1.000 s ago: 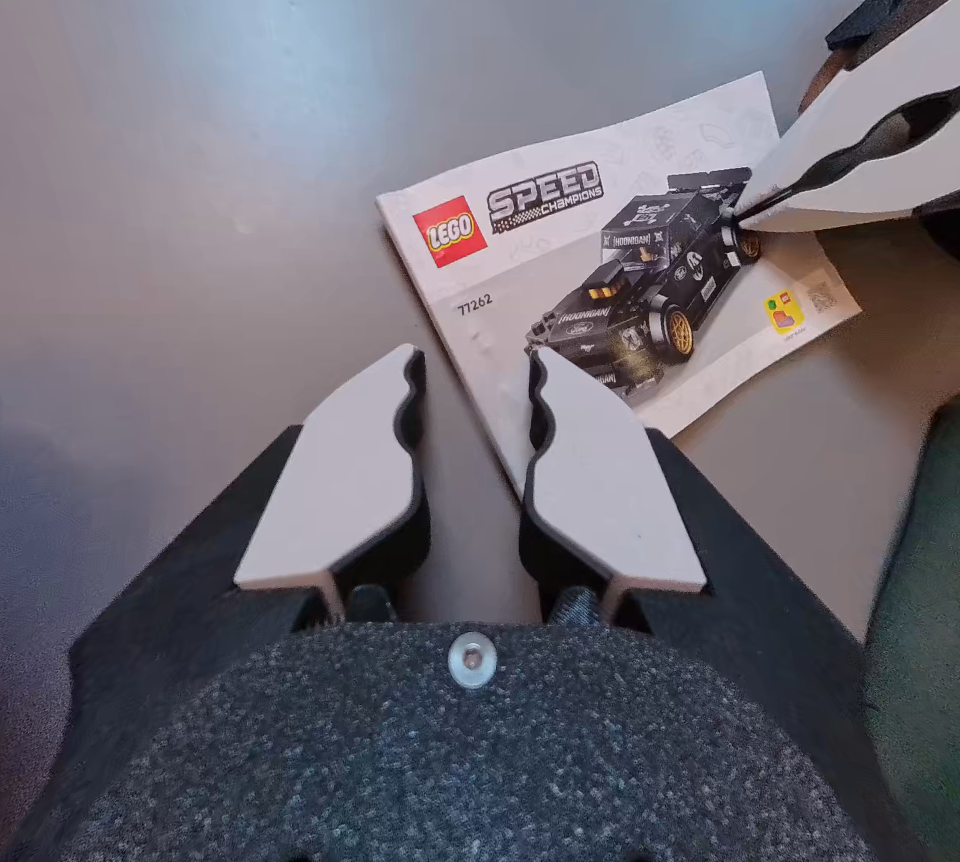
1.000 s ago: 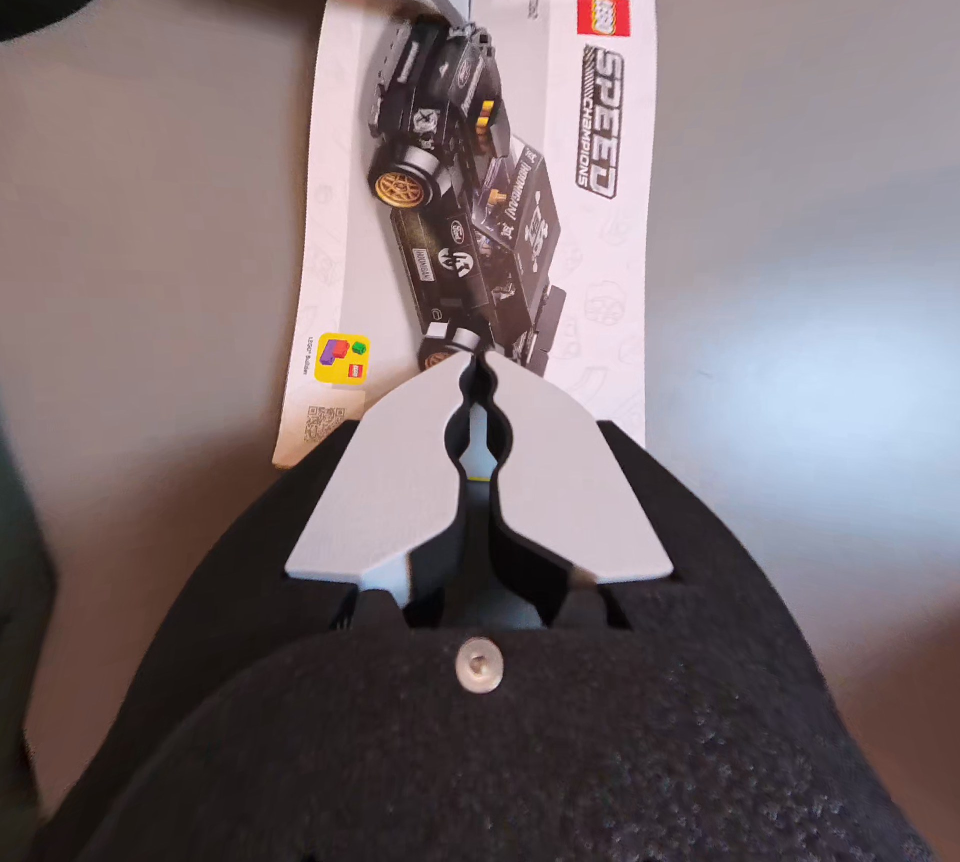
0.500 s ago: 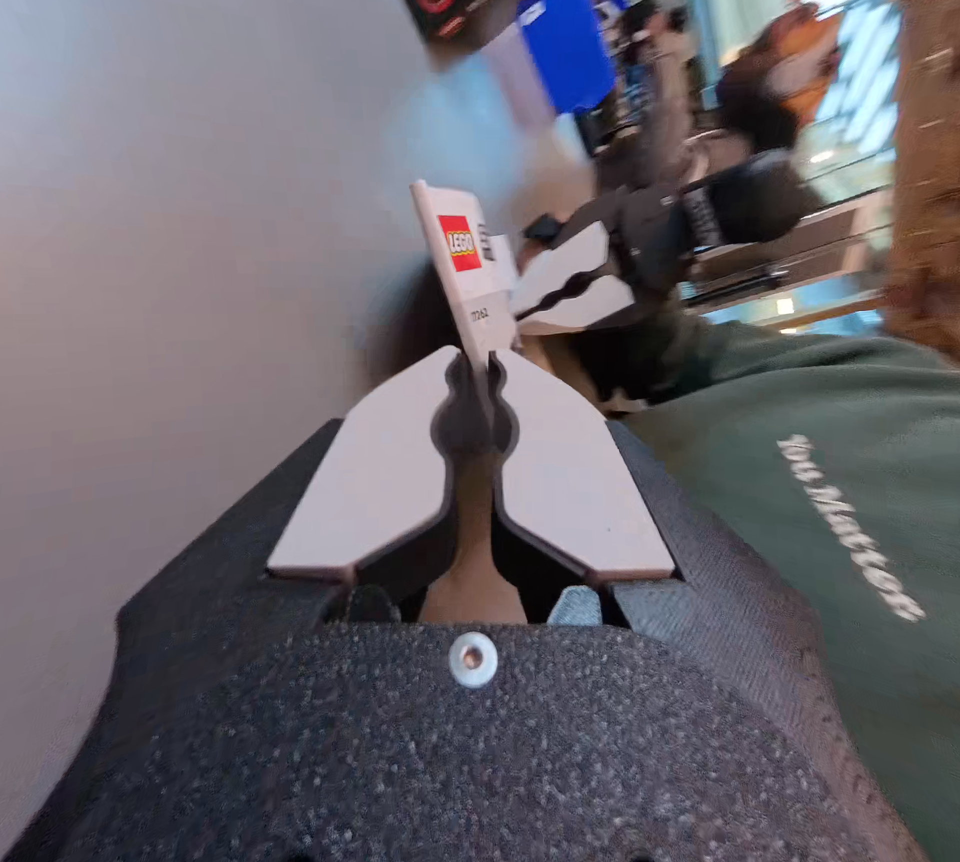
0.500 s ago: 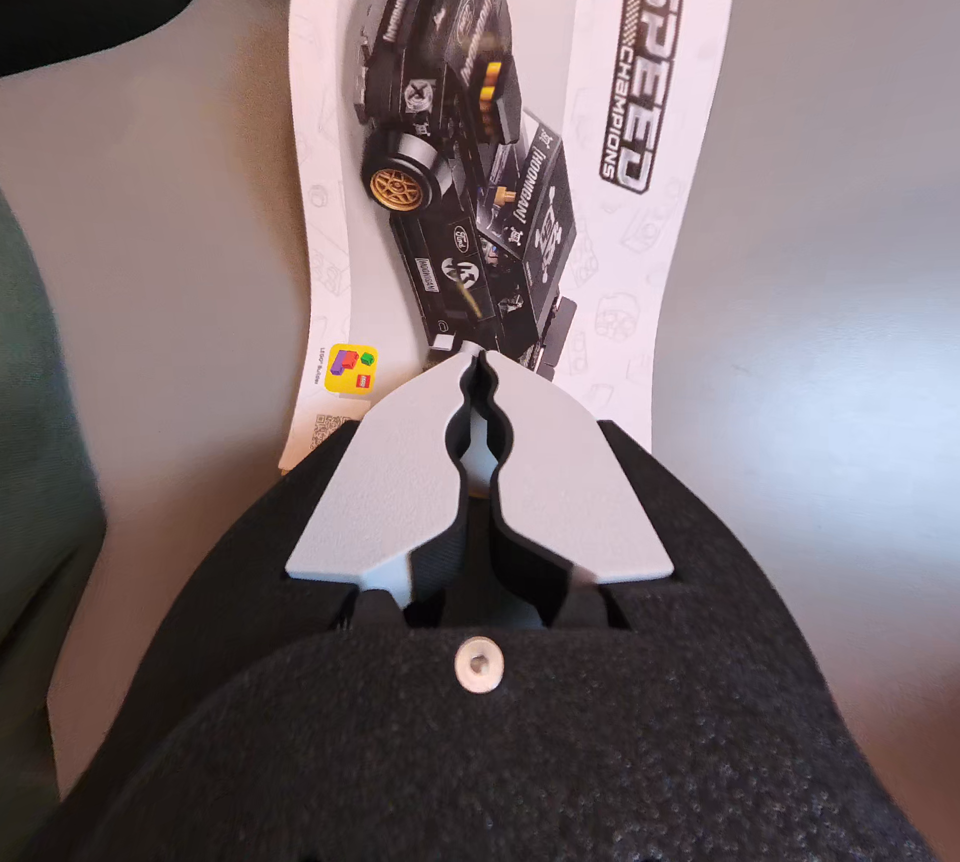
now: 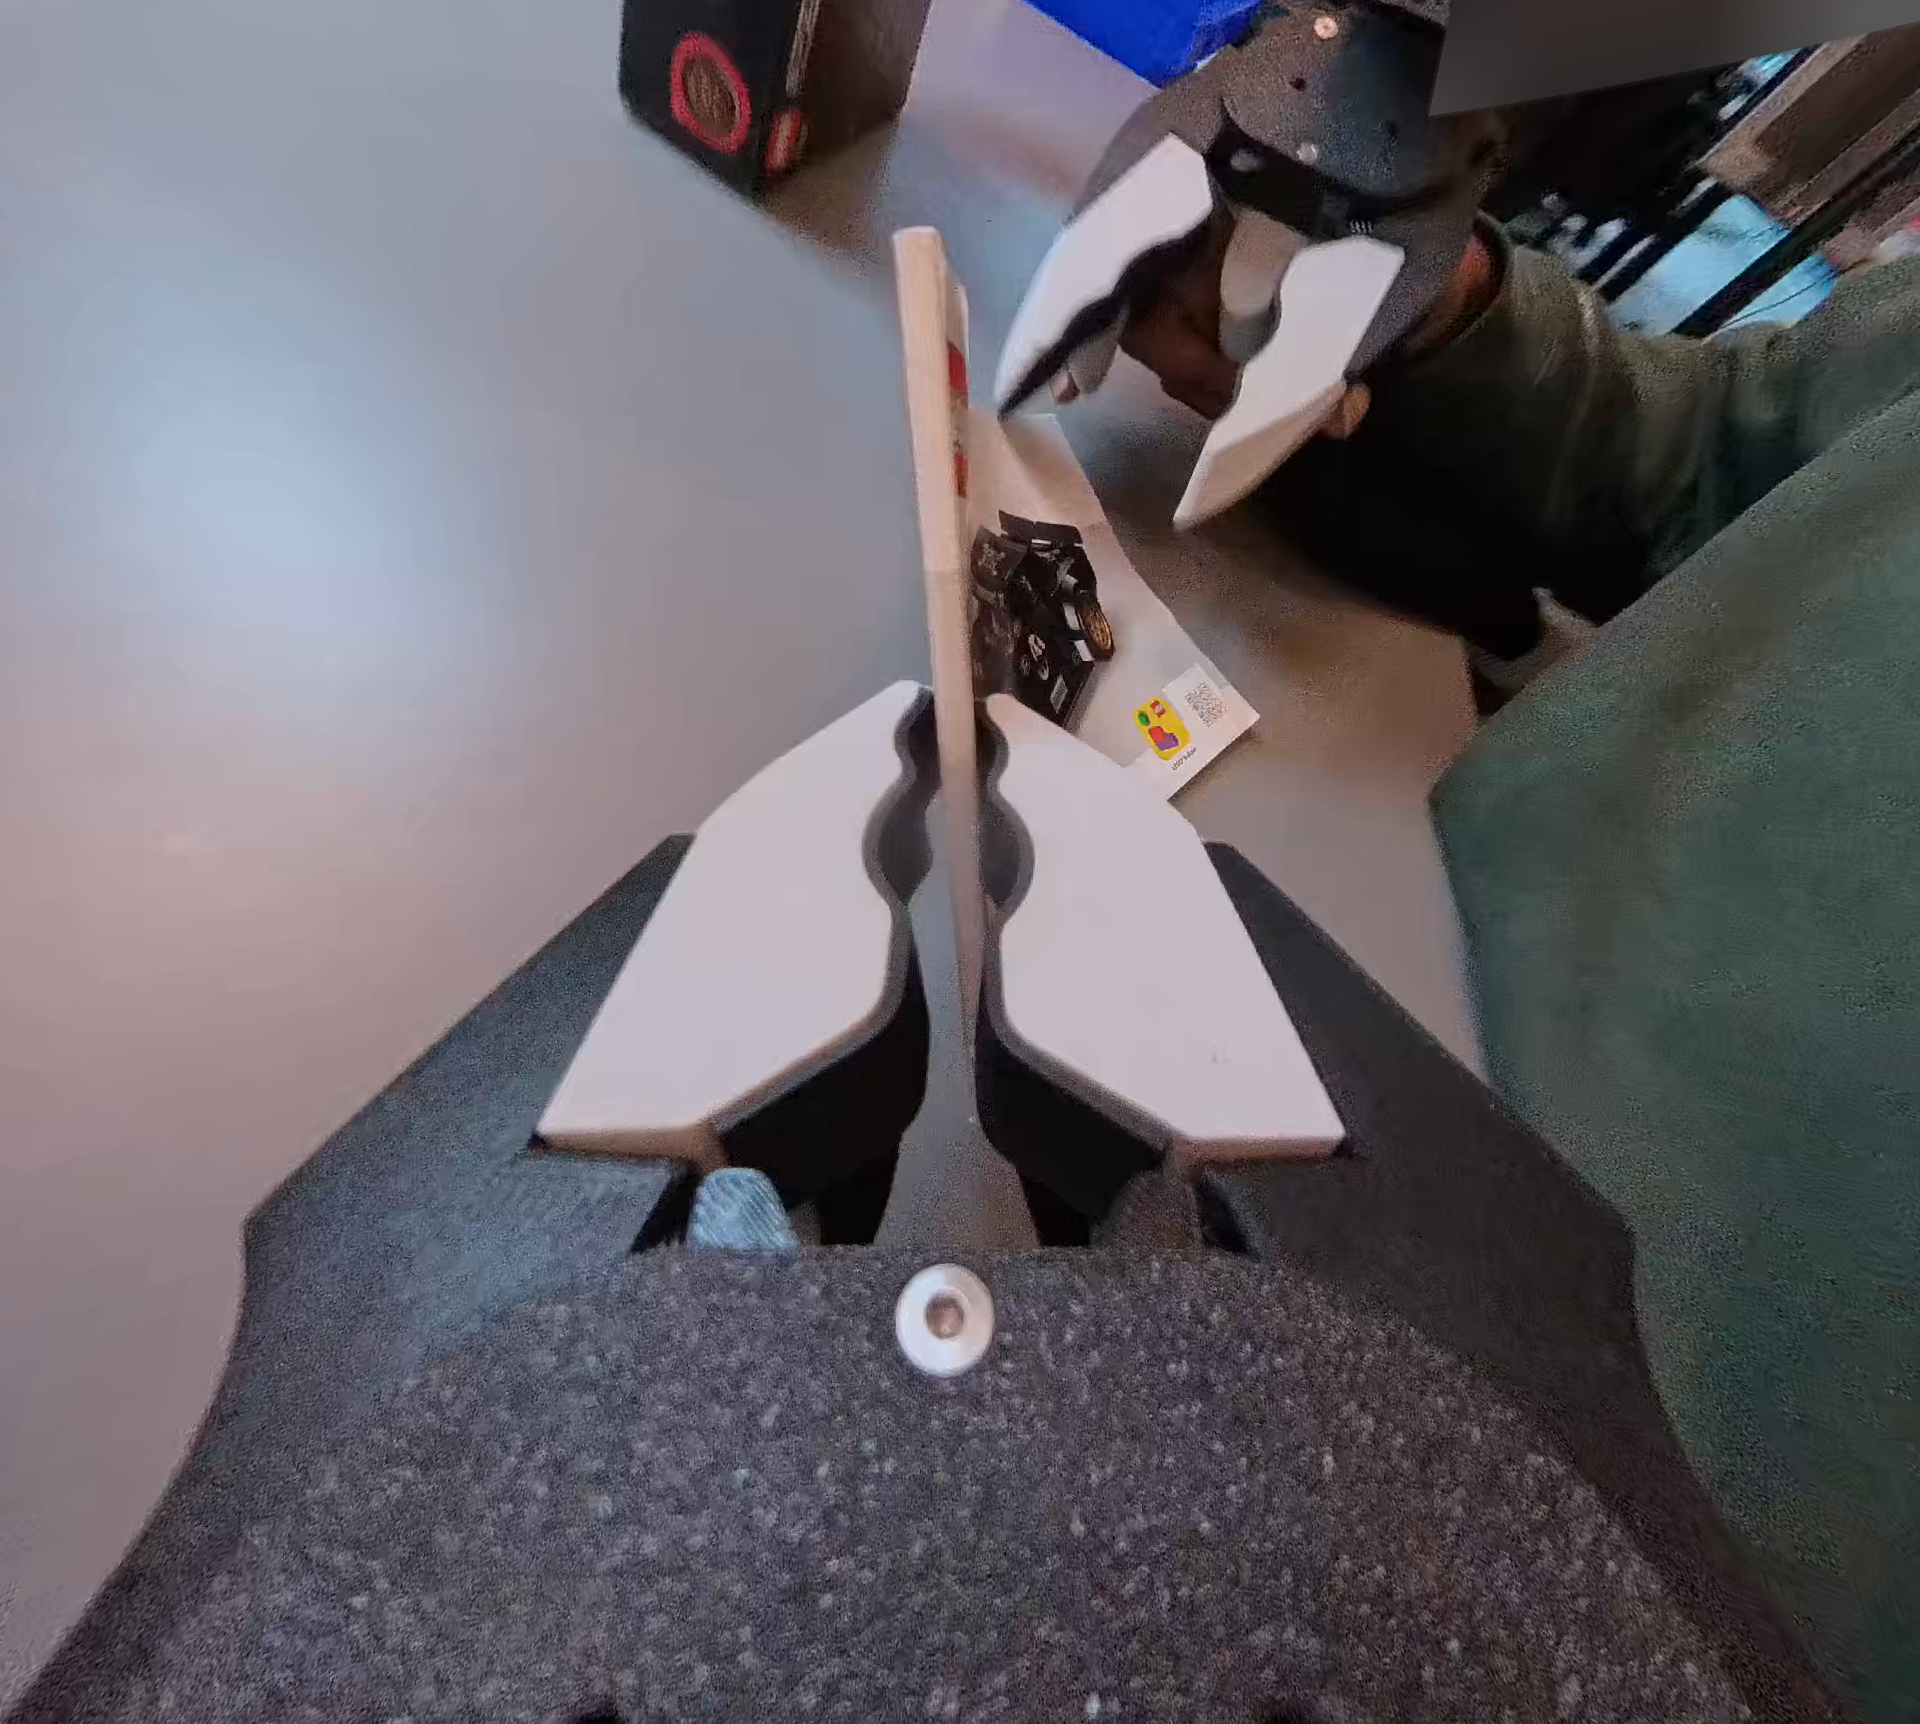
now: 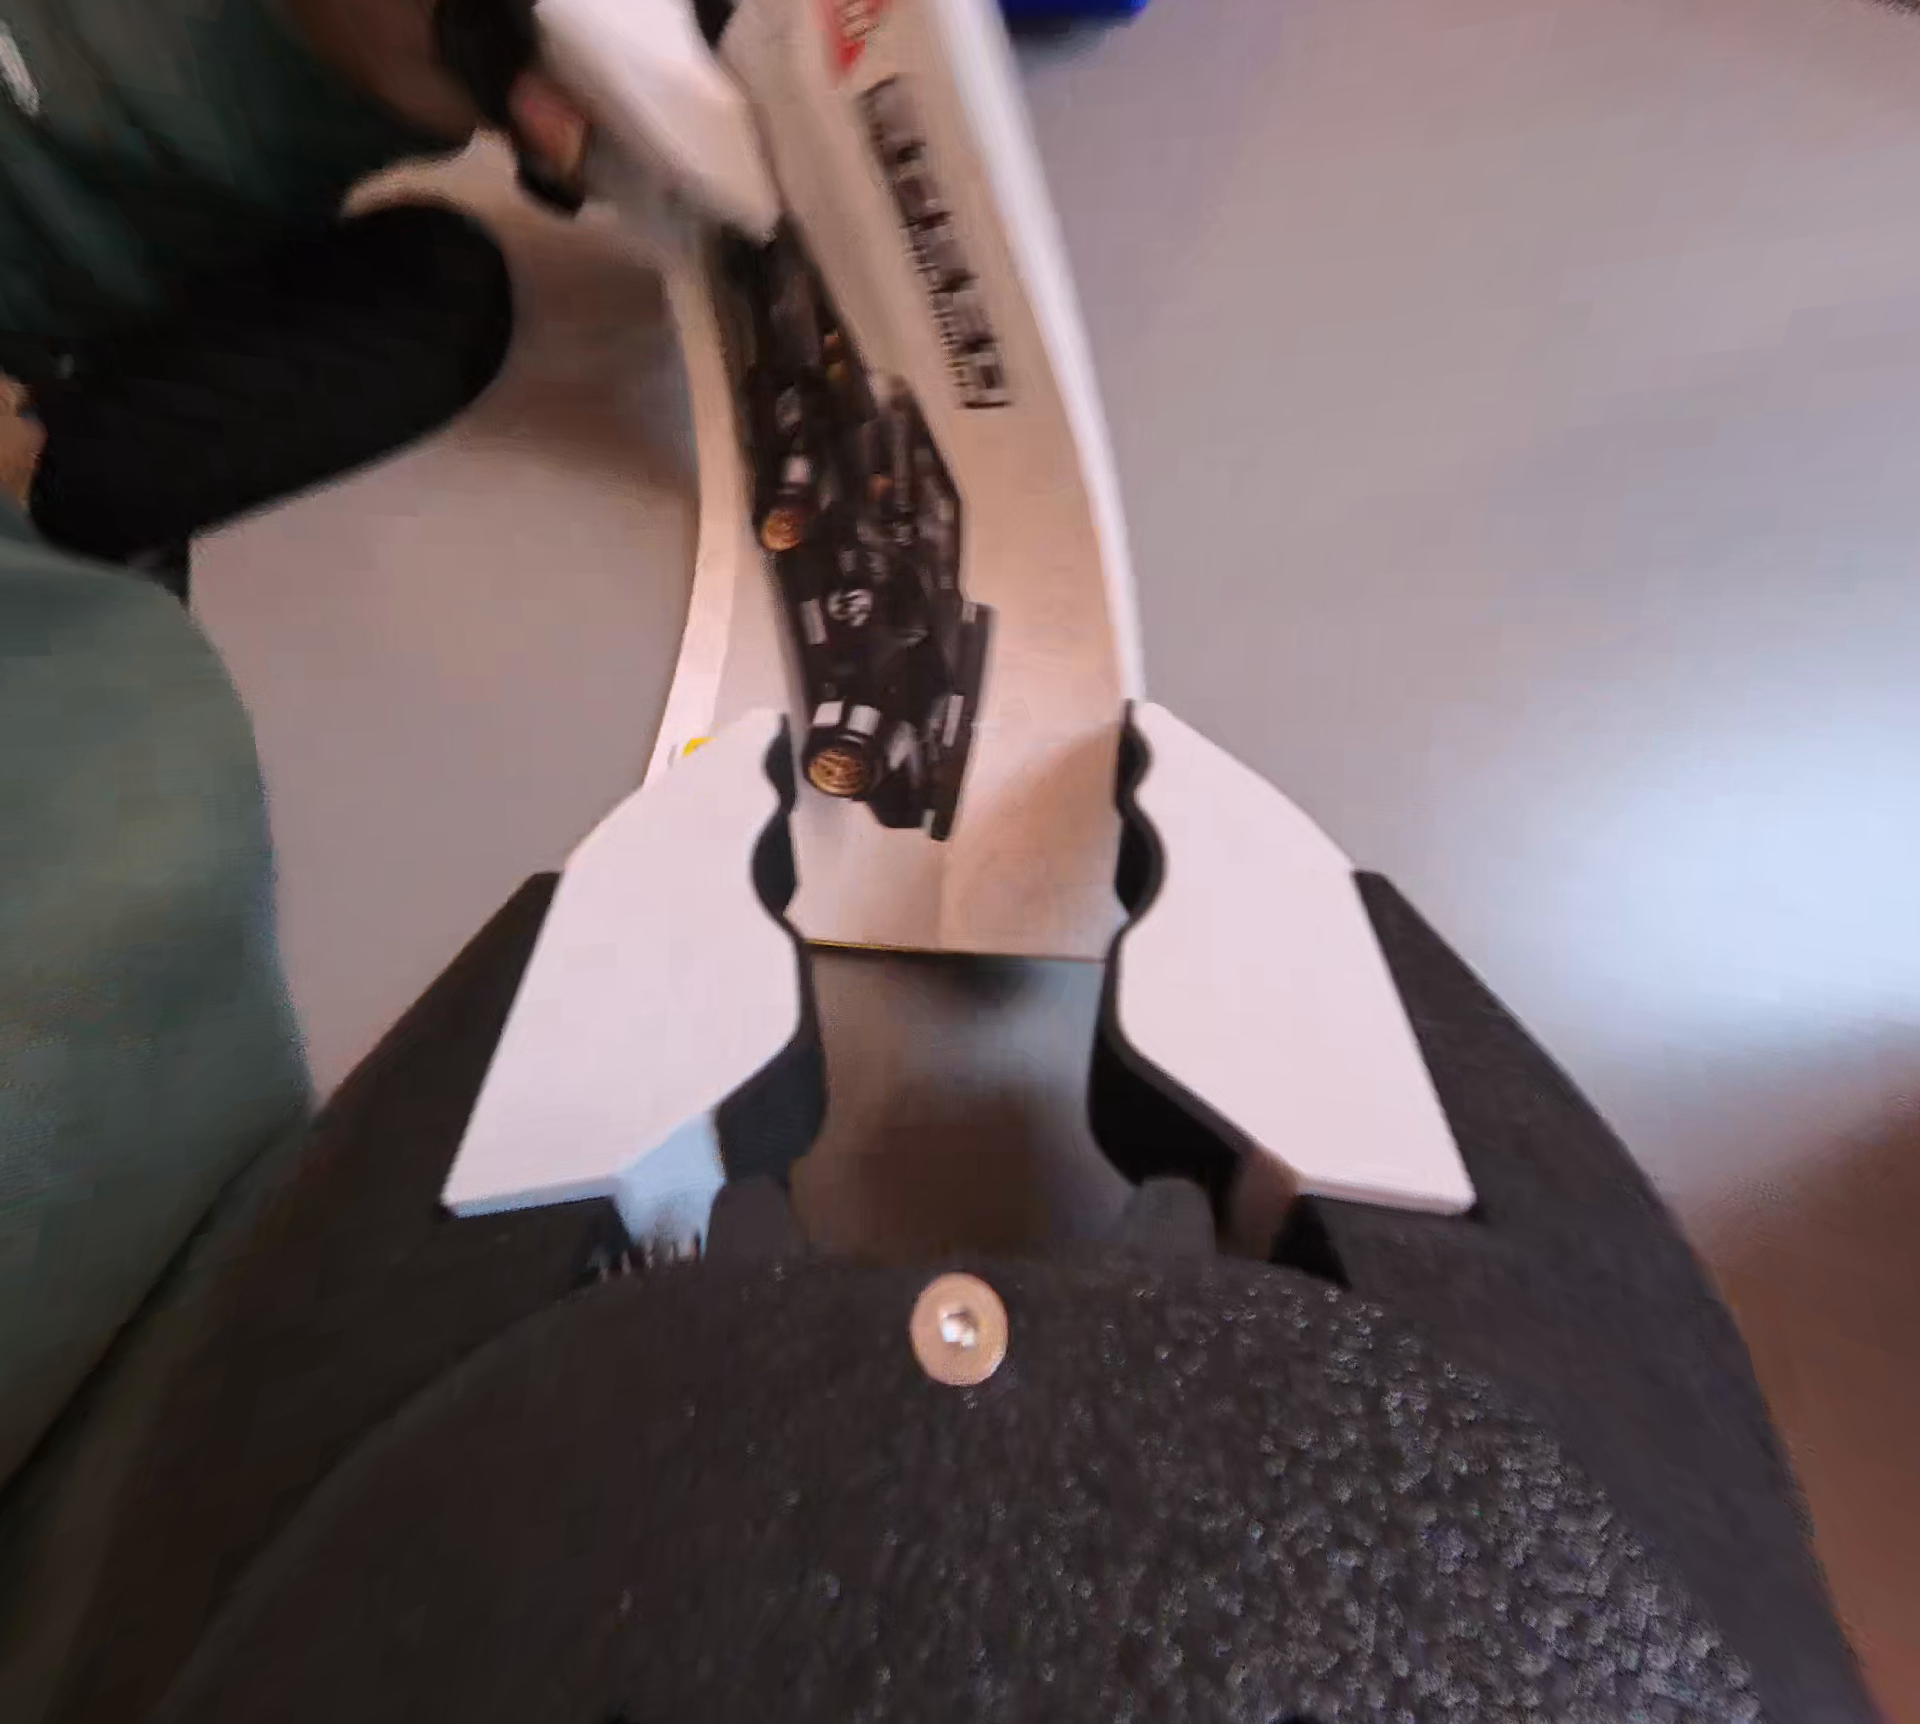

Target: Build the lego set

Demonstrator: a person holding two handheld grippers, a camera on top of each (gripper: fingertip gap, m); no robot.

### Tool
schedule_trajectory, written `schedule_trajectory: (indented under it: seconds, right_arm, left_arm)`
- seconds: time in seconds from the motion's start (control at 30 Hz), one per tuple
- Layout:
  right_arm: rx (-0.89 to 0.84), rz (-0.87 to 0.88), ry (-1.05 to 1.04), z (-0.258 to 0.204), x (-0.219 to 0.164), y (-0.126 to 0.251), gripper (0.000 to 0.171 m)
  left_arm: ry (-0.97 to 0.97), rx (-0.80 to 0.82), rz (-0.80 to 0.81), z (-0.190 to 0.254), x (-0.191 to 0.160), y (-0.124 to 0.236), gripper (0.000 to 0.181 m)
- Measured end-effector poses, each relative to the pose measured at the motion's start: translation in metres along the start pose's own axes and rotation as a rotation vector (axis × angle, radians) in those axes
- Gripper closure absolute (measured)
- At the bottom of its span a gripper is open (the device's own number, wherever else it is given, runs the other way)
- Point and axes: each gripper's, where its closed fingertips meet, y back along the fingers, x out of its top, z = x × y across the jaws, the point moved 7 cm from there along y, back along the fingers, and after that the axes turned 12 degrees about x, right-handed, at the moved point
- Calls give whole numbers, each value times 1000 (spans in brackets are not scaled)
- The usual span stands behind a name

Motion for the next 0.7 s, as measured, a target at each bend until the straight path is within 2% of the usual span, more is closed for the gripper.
schedule_trajectory:
  seconds: [0.03, 0.13, 0.2, 0.27, 0.33, 0.43, 0.47, 0.6, 0.63, 0.7]
  right_arm:
    - [-39, 41, -5, 5, 3, 9, 97]
    - [-83, 117, -1, 13, 6, 23, 69]
    - [0, 151, -21, 13, 3, 18, 63]
    - [140, 217, -22, 4, 6, 8, 65]
    - [231, 336, 26, -10, 18, 3, 79]
    - [227, 513, 160, -25, 38, 9, 105]
    - [196, 522, 205, -28, 42, 10, 110]
    - [170, 542, 294, -39, 49, 13, 110]
    - [155, 541, 305, -41, 50, 13, 114]
    - [124, 543, 318, -43, 50, 15, 138]
  left_arm:
    - [-55, 23, 27, 4, 4, 5, 176]
    - [-241, 33, 165, 21, 17, 20, 176]
    - [-311, 15, 260, 30, 24, 30, 176]
    - [-340, 9, 332, 35, 31, 37, 176]
    - [-353, 10, 395, 38, 35, 43, 176]
    - [-296, -7, 467, 37, 39, 52, 176]
    - [-272, -26, 481, 36, 39, 55, 176]
    - [-212, -68, 509, 39, 38, 59, 176]
    - [-196, -83, 518, 39, 38, 59, 176]
    - [-174, -114, 530, 42, 37, 59, 176]
